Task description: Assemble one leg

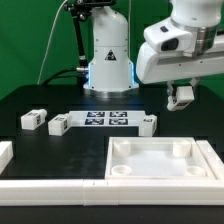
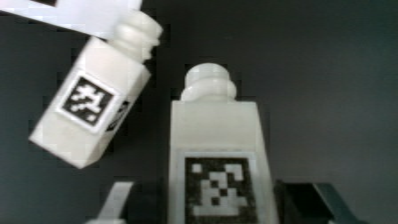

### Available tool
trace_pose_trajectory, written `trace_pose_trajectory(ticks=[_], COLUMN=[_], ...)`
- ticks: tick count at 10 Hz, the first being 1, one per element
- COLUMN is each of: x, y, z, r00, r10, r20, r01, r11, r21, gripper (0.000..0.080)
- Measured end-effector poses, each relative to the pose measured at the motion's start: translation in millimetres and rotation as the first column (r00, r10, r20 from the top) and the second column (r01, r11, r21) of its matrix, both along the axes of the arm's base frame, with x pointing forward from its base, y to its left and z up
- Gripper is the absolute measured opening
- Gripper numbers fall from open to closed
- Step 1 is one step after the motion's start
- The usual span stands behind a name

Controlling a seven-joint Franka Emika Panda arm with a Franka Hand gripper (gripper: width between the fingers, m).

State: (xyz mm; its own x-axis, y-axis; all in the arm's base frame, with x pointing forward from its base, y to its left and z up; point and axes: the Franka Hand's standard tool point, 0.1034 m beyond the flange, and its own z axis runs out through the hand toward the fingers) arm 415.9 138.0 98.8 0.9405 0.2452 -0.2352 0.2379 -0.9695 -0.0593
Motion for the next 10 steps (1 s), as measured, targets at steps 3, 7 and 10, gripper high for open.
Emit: trace_pose_trajectory(ticks=[3,7,10], x=[11.4,28.9,72.1], y=[-3.7,-13.6,-19.0], z=[11.5,16.3,25.5], r00=[0.977,0.88,0.873], r10=[-0.017,-0.009,-0.033], r20=[0.212,0.475,0.487], r01=[0.008,-0.04,-0.021], r11=[0.999,0.995,0.994], r21=[0.04,0.093,0.106], gripper=[0.0291,0.0291,0.0291])
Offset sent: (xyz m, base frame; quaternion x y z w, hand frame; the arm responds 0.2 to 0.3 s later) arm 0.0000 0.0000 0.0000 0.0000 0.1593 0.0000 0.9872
